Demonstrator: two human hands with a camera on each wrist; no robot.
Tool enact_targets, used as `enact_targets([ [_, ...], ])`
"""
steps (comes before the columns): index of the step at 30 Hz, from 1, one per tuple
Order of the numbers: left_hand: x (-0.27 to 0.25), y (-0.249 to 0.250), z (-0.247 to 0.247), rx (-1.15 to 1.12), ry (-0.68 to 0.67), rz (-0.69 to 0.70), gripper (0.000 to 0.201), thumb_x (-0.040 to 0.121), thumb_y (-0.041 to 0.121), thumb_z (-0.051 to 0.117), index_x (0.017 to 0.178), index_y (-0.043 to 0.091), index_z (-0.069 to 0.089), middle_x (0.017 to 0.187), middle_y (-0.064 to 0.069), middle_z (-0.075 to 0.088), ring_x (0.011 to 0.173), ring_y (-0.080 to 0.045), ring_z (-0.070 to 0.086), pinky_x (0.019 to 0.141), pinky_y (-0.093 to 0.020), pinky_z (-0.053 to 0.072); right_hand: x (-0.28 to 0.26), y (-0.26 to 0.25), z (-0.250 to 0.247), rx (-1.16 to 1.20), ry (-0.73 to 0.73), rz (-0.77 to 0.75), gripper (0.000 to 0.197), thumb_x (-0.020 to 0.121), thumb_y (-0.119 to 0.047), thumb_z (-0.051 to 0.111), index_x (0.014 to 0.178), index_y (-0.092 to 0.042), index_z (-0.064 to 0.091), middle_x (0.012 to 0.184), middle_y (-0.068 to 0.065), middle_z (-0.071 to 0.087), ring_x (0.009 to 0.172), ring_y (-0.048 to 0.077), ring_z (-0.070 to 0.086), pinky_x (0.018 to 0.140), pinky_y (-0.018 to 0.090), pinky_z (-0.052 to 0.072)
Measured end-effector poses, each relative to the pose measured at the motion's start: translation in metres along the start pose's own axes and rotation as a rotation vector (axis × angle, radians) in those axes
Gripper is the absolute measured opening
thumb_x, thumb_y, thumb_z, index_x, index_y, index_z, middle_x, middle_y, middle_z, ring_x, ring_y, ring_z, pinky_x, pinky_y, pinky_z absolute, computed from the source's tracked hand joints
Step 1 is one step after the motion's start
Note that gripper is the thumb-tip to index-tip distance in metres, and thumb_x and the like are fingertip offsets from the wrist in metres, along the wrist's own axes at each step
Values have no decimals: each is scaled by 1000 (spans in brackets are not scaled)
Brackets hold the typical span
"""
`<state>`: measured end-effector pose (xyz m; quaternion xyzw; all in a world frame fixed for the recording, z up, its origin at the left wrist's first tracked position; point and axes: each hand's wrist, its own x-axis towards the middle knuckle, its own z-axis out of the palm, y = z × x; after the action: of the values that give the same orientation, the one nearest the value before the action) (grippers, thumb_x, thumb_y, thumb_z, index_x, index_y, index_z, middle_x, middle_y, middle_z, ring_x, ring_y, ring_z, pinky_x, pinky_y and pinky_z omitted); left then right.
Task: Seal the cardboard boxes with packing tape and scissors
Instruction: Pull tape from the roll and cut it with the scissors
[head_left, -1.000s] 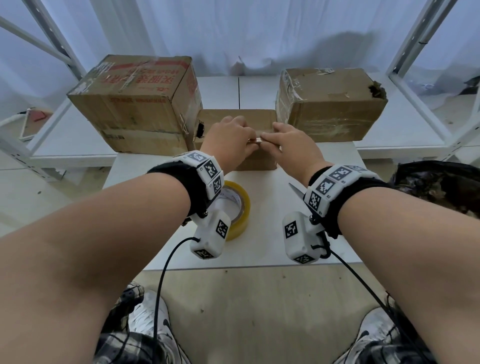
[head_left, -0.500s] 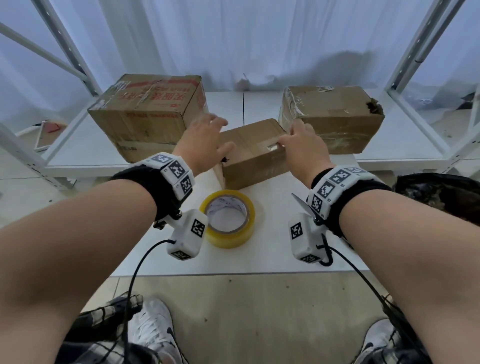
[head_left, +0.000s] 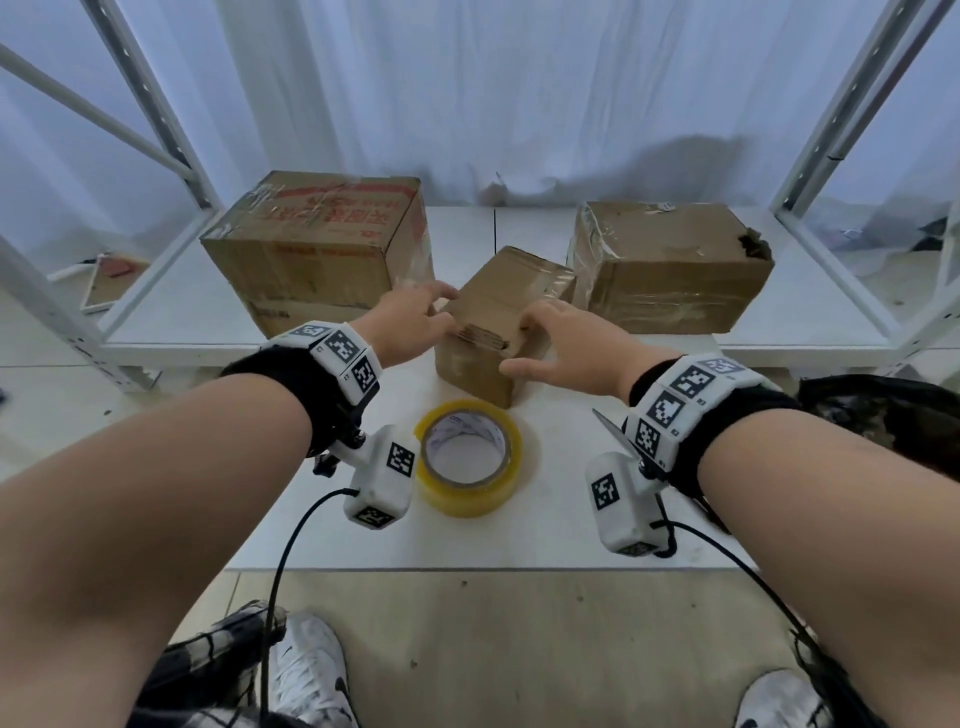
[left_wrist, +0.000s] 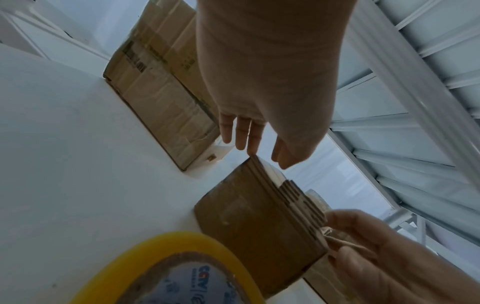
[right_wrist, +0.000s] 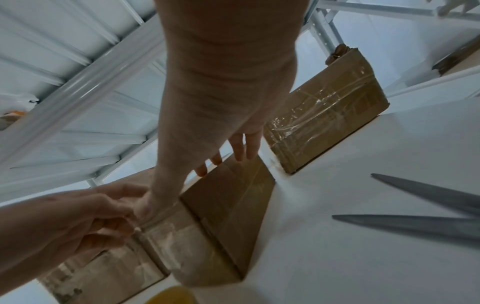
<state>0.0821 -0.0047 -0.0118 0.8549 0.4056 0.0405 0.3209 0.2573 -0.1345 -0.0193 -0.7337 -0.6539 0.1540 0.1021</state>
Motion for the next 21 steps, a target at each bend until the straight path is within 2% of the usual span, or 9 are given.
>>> enact_targets([
  [3,-4,4,5,76,-1,41,32,92,27,59,124,22,57,111,-5,41,103,-20,45,100,-32,37,-2,7,-3,-45,18,18,66,83,-51,65,135,-17,43,140,1,42,119,20,49,101,36,43],
  [6,-5,9,13,71,7,85,33,87,29,68,118,21,59,120,-4,37,108,-12,38,101,-21,29,-2,10,-4,-75,56,29,55,86,-40,67,133,-18,48,139,2,42,120,21,48,101,39,44],
  [7,-4,11,16,41,7,98,29,87,28,68,113,21,61,121,-4,38,109,-12,41,104,-21,31,-1,11,-4,-50,75,32,49,87,-33,67,130,-18,51,137,3,42,118,21,49,101,38,44],
  [11,-2,24,24,-74,19,83,12,88,31,67,96,25,61,121,-4,39,107,-20,50,106,-38,40,3,13,-3,201,129,103,30,86,-10,63,116,-16,61,135,7,40,119,21,46,105,33,39],
  [14,4,29,33,-154,82,19,34,86,40,66,114,23,54,129,-6,33,111,-22,49,106,-39,40,3,10,1,537,157,238,18,86,-22,66,104,-18,61,123,8,49,109,21,52,96,36,47],
  [16,7,32,36,-192,119,-22,48,86,43,66,125,23,46,130,-10,36,112,-25,48,99,-40,44,3,9,3,675,188,310,15,88,-26,65,100,-19,59,107,5,55,99,21,57,89,40,53],
  [17,8,33,37,-220,114,-20,44,87,40,66,123,23,47,125,-11,42,105,-24,50,90,-36,47,4,9,5,696,208,318,11,90,-24,64,97,-18,59,100,3,56,93,20,58,87,42,55],
  [19,8,36,39,-310,97,10,23,89,29,65,108,20,55,100,-5,53,81,-17,51,65,-25,44,4,8,7,710,237,313,6,91,-19,63,88,-17,58,91,7,57,84,20,57,85,46,55],
  [21,6,38,40,-377,117,0,6,91,20,63,93,17,58,79,1,52,68,-11,46,55,-20,37,6,8,10,709,256,335,11,91,-19,63,81,-15,60,88,11,60,83,23,58,87,49,54],
])
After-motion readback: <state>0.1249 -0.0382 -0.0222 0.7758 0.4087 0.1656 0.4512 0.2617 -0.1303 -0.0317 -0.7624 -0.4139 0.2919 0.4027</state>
